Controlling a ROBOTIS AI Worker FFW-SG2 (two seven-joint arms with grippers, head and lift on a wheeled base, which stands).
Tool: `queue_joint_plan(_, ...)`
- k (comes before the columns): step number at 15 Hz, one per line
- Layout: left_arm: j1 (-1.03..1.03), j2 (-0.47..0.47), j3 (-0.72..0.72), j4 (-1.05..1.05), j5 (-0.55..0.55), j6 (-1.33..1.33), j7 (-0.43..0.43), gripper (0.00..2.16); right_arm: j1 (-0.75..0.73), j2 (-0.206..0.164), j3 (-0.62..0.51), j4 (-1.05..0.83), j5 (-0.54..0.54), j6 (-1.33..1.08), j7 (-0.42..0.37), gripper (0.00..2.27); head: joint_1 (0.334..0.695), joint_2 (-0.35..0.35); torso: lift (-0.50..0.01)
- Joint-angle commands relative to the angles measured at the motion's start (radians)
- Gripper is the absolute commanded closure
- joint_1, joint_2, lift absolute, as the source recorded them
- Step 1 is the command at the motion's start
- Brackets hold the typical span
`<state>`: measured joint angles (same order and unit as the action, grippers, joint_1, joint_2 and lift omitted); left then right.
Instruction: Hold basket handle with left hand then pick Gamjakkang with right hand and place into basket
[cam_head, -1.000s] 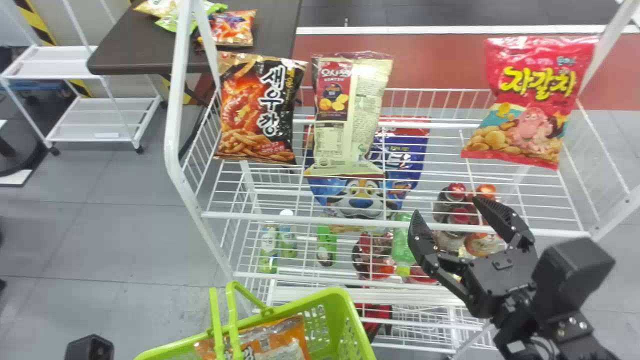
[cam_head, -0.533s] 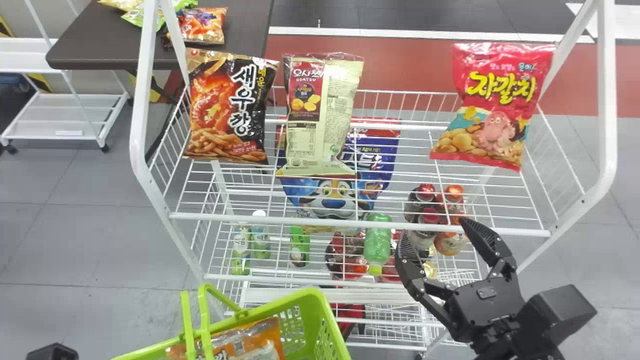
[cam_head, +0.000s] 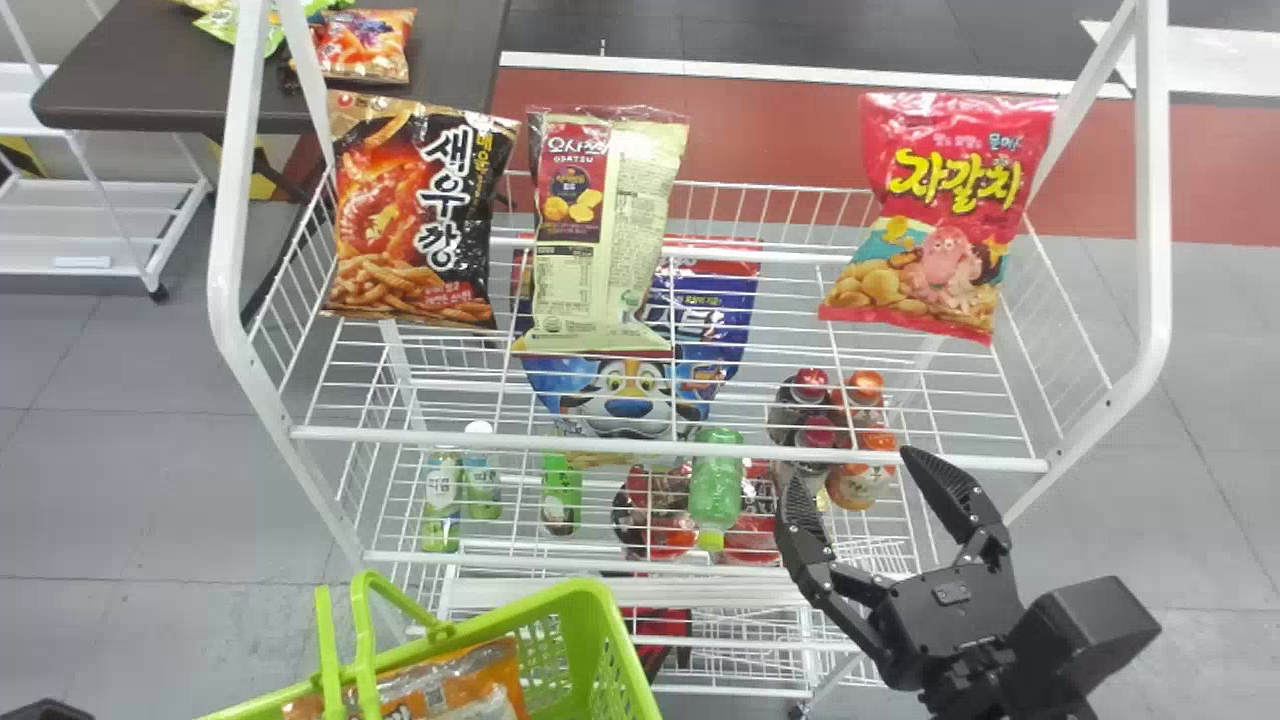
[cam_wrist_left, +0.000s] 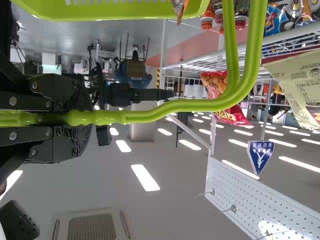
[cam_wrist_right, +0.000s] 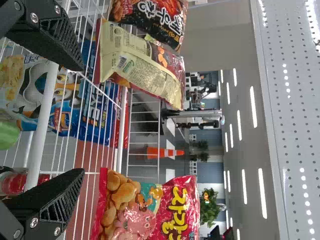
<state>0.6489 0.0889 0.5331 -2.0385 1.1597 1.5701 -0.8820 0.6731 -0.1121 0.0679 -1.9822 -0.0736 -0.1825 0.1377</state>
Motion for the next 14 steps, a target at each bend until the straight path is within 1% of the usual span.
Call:
queue_joint_plan(1,0.002,0.000,0.001,0.000,0.000,0.001,-0.002,2.15,0.000,0.002,0.000,0.000,-0.002,0.001,0.000,0.09,0.695,-0.075,-0.018)
queue_joint_plan(14,0.002,-0.003,-0.001,0.004,0.000,0.001,-0.003,2.15,0.002,0.002,0.004,-0.003,-0.003,0.001,0.002,0.09,0.695,-0.069,-0.018)
